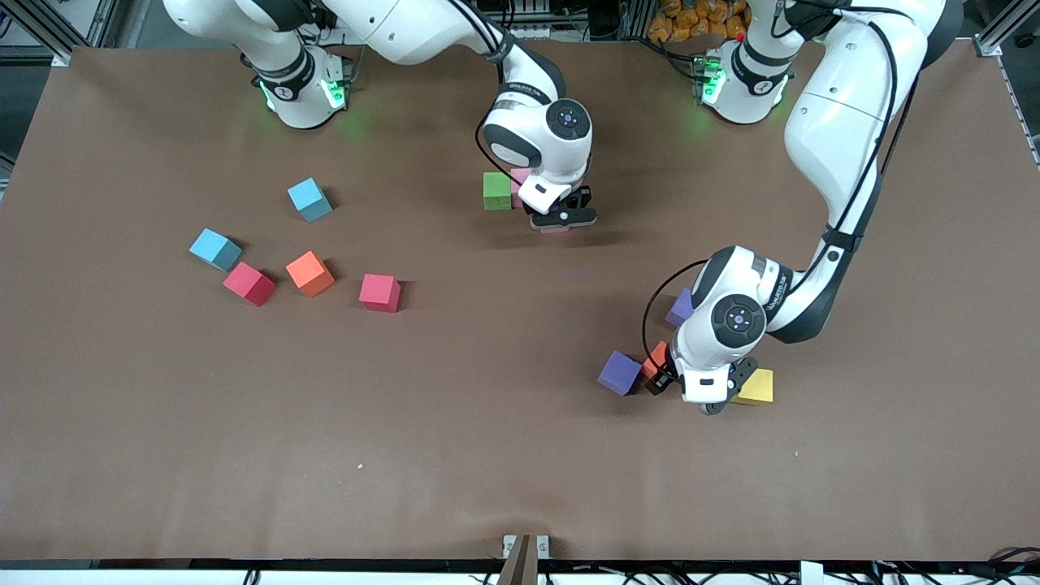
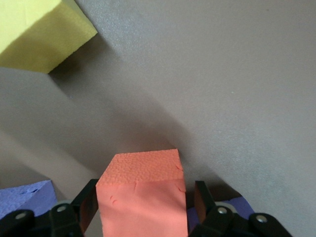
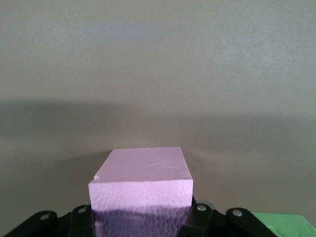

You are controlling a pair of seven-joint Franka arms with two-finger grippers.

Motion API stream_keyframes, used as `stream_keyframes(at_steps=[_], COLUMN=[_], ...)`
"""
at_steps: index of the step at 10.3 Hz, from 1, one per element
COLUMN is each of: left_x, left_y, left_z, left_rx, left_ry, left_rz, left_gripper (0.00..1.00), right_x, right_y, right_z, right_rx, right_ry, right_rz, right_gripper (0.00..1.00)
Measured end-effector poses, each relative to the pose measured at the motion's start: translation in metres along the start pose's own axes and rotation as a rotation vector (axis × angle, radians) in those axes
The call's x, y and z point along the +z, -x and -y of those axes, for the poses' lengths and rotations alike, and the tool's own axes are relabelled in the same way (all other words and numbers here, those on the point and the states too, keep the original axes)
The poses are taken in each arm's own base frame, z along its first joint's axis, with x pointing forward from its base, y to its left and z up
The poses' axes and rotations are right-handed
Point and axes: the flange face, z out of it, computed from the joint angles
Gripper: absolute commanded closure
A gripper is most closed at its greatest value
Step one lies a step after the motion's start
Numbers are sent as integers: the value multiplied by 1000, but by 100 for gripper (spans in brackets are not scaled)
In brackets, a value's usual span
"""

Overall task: Form number 2 with 11 blocks
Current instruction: 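Lower the pink cube with the right gripper while the left gripper grasps orange, then release the pink cube on the row while the left gripper lifts orange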

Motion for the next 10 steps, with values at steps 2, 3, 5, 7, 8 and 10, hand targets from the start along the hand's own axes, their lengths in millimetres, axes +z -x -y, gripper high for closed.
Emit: stream_keyframes(at_steps=[2, 3, 5, 7, 8, 10], left_x=[-2, -8, -18, -19, -20, -28], left_y=[-5, -19, -45, -43, -40, -40], left_z=[0, 4, 14, 13, 11, 10], left_rx=[-6, -26, -43, -40, -36, -35], left_ry=[4, 15, 35, 38, 38, 33], left_rz=[-3, -6, 6, 13, 16, 16], left_gripper=[49, 56, 62, 62, 62, 62], right_x=[0, 0, 0, 0, 0, 2], right_y=[0, 0, 0, 0, 1, 1], right_z=[0, 0, 0, 0, 0, -1], right_rx=[0, 0, -1, -1, -1, -1], right_ry=[0, 0, 0, 1, 1, 5], right_rz=[0, 0, 0, 1, 1, 4], right_gripper=[63, 63, 58, 20, 8, 0])
